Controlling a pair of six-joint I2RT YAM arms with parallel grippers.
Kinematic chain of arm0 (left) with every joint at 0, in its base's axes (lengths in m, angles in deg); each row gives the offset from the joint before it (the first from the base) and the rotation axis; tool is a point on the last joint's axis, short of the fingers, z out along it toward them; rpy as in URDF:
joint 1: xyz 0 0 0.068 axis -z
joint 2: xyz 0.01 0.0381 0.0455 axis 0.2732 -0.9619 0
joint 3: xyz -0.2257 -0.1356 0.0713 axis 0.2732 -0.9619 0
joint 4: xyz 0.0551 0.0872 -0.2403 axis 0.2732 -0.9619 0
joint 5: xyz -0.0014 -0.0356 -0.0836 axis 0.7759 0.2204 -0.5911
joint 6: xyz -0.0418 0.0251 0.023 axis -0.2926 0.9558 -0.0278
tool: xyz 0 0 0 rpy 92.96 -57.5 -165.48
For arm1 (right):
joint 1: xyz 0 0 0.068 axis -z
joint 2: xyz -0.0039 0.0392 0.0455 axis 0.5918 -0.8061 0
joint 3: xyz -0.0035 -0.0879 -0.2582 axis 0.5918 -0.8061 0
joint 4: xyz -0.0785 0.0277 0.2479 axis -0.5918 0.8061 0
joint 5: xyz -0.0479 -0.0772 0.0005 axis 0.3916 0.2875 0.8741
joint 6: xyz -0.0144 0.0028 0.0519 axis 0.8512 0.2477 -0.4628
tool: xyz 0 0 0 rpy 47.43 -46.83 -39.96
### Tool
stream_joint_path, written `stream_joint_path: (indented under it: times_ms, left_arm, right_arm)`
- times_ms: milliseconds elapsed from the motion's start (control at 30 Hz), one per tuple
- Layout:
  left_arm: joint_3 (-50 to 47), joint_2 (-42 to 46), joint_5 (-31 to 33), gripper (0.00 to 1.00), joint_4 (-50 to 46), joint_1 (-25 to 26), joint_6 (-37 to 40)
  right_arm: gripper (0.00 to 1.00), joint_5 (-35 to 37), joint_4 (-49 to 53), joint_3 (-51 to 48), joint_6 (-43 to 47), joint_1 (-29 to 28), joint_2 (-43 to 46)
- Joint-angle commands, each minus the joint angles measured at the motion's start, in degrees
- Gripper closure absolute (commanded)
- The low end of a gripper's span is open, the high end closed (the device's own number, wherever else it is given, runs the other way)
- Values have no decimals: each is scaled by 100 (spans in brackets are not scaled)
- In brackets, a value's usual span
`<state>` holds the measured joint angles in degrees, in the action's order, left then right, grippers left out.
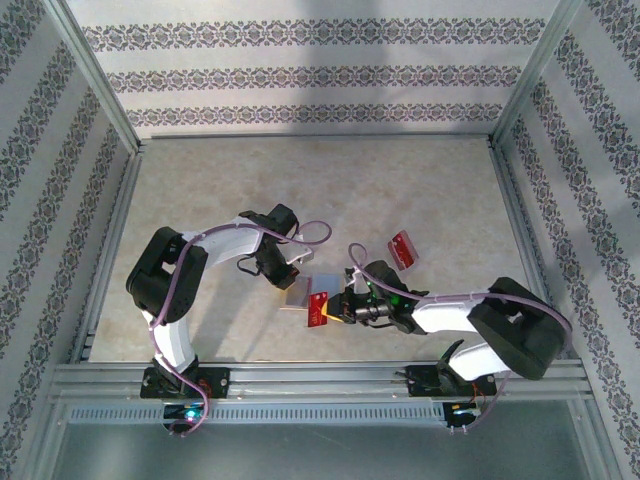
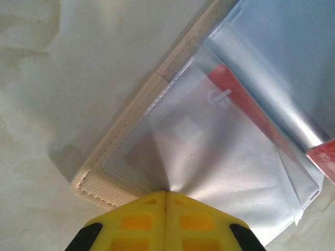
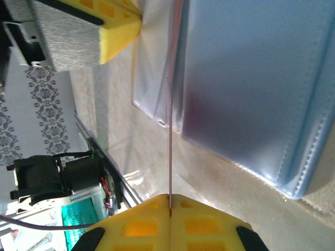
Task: Put the credit cards into the card holder
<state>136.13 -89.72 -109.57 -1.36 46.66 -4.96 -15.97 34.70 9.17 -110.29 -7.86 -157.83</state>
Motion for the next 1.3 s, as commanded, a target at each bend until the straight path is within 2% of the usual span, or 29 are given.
stream_joint_path:
  times_ms: [0, 133, 600, 967, 1267]
  left_arm:
    - [-95, -11, 234, 100, -68, 75, 109]
    - [-82, -61, 215, 100, -62, 75, 116]
    - [-95, -48, 206, 100, -64, 75, 125]
    - [-81, -44, 251, 100, -77, 77, 103]
    - [-52, -91, 194, 100, -94, 75, 108]
  right_arm:
    - [100, 104, 330, 128, 111, -42, 376]
    - [100, 153, 421, 123, 114, -57, 468]
    - [100, 54, -286, 114, -91, -152, -251]
    - [100, 251, 118, 126, 23, -135, 286]
    - [100, 145, -608, 123, -153, -228, -421]
